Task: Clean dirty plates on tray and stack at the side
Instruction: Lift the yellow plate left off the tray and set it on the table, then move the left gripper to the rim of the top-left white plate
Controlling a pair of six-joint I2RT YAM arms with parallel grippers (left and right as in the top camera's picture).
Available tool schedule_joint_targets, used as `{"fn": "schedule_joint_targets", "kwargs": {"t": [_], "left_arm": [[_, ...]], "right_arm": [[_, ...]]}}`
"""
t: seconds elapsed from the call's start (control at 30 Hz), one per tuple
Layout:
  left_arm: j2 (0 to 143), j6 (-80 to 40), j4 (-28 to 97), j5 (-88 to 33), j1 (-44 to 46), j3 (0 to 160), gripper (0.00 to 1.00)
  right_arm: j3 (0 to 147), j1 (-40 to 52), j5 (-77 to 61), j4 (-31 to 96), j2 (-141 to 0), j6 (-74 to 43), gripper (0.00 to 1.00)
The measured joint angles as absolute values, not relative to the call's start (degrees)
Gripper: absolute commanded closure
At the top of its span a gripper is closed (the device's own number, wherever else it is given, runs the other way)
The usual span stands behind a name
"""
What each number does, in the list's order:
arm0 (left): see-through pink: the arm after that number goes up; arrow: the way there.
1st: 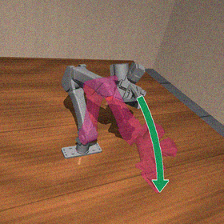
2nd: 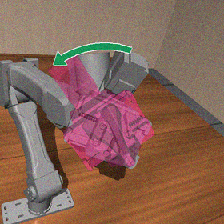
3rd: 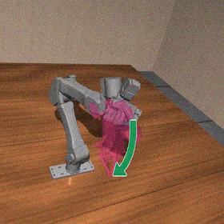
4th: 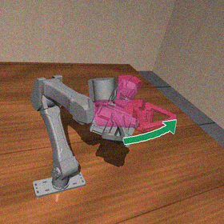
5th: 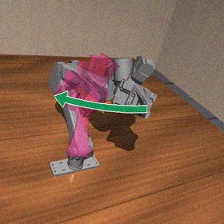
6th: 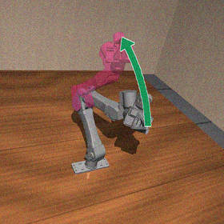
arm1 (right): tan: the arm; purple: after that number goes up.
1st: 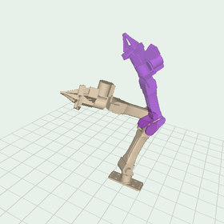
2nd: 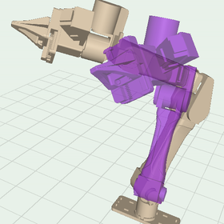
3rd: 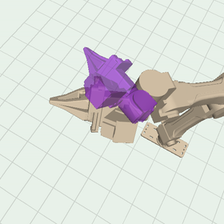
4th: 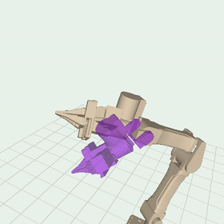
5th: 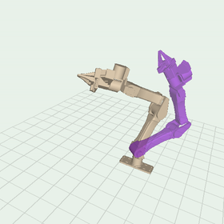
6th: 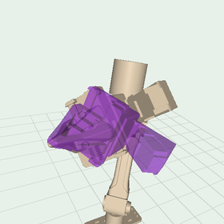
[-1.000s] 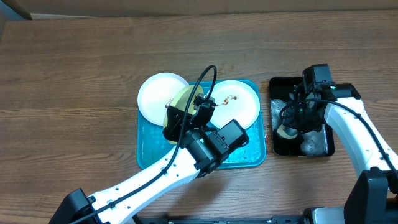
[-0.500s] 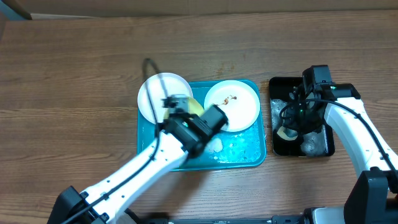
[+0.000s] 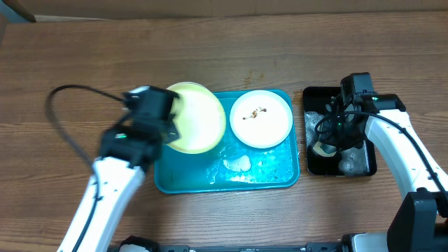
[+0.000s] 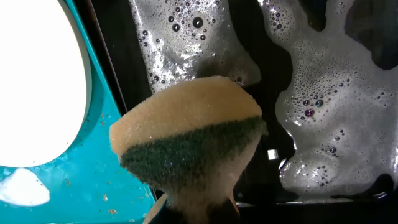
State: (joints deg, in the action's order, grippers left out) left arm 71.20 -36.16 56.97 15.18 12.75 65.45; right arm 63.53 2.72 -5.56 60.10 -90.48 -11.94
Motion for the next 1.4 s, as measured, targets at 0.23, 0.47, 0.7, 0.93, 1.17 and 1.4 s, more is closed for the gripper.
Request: {"fn": "schedule_joint_targets", "kwargs": {"t": [0.23, 0.47, 0.7, 0.93, 1.17, 1.4], "left_arm": [[73.6, -28.6, 54.8, 1.7, -10.9, 65.5, 0.96], [82.1, -26.7, 51.5, -4.3, -24.3, 65.5, 0.96], [90.0, -26.7, 47.5, -5.6, -29.8, 65.5, 0.96], [94.7, -26.7, 45.4, -5.3, -34.5, 65.5, 0.96], [96.9, -26.8, 45.1, -3.4, -36.1, 65.5, 0.92], [96.9, -26.8, 45.2, -4.1, -36.1, 65.5, 0.39]], "right_arm": [[63.5, 2.7, -5.5, 60.2, -90.5, -11.9, 0.96], [63.5, 2.7, -5.5, 60.2, -90.5, -11.9, 0.96], [63.5, 2.7, -5.5, 60.3, -90.5, -12.0, 0.96], [63.5, 2.7, -5.5, 60.7, -90.5, -12.0, 0.96], [63.5, 2.7, -5.5, 60.8, -90.5, -12.0, 0.96], [63.5, 2.7, -5.5, 60.9, -90.5, -11.9, 0.96]]}}
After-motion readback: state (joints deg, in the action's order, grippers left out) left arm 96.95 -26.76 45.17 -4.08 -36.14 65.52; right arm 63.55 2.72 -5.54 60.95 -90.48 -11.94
